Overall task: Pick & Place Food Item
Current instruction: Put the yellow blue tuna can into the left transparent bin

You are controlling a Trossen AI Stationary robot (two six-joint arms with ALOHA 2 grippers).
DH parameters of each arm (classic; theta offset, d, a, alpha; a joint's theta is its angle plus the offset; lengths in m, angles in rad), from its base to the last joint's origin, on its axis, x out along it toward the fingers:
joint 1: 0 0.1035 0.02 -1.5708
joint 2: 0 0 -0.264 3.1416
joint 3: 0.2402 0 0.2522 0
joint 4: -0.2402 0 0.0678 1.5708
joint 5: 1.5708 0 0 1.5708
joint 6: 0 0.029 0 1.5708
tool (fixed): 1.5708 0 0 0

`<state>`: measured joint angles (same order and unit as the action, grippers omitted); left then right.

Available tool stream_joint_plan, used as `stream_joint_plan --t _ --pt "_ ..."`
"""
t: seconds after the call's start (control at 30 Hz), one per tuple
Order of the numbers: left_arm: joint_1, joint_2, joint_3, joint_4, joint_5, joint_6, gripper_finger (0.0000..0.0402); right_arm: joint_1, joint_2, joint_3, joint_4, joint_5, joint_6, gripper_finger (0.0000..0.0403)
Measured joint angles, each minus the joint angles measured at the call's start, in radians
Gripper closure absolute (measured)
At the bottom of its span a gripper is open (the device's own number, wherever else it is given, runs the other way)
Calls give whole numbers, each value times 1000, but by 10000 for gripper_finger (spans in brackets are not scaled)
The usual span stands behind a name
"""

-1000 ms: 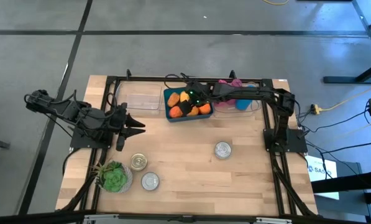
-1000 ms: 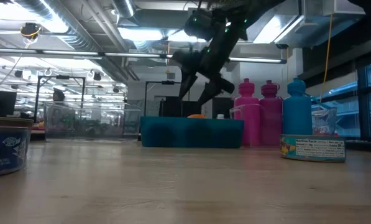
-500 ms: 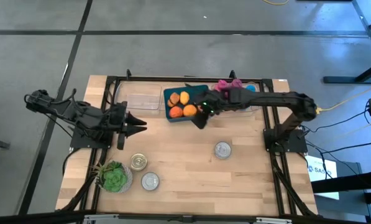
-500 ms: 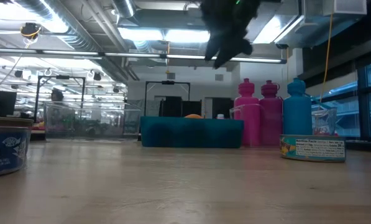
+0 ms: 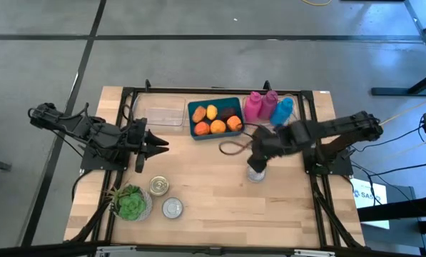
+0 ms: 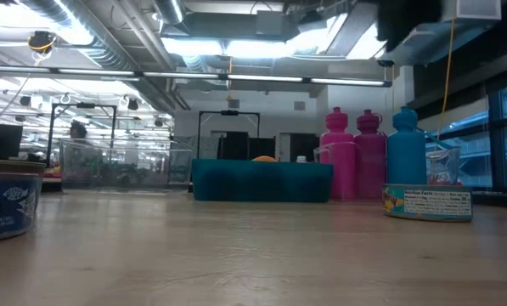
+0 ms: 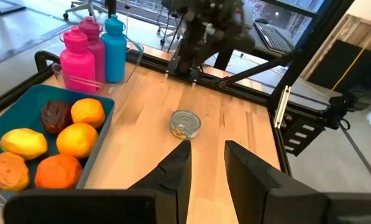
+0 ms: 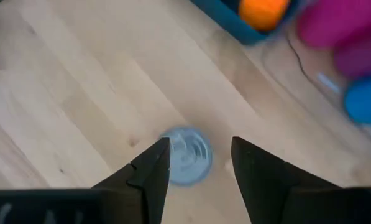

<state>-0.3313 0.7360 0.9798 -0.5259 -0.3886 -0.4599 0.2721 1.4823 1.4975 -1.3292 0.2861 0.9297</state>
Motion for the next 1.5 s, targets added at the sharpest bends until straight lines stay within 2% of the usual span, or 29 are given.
stream_joint_plan --t 0.2,0.37,0.6,0.73,0.9,1.1,1.3,1.5 --pt "0 14 0 -2 0 0 313 138 -20 0 -150 107 382 240" --pt "0 29 0 -2 1 1 313 220 -27 -54 -173 87 621 245" --pt "0 57 0 -2 34 27 313 290 -32 -229 49 -16 826 248" --pt "0 69 0 -3 37 27 313 301 -48 -350 206 -22 923 248" --pt "0 71 0 -2 36 25 313 301 -78 -486 355 -32 999 248" --pt "0 71 0 -2 36 -3 313 260 -131 -622 423 -70 1091 248" --pt "0 71 0 -2 36 -24 313 168 -152 -688 507 -98 1066 248" --pt "0 71 0 -2 35 -27 313 91 -151 -734 596 -144 958 248"
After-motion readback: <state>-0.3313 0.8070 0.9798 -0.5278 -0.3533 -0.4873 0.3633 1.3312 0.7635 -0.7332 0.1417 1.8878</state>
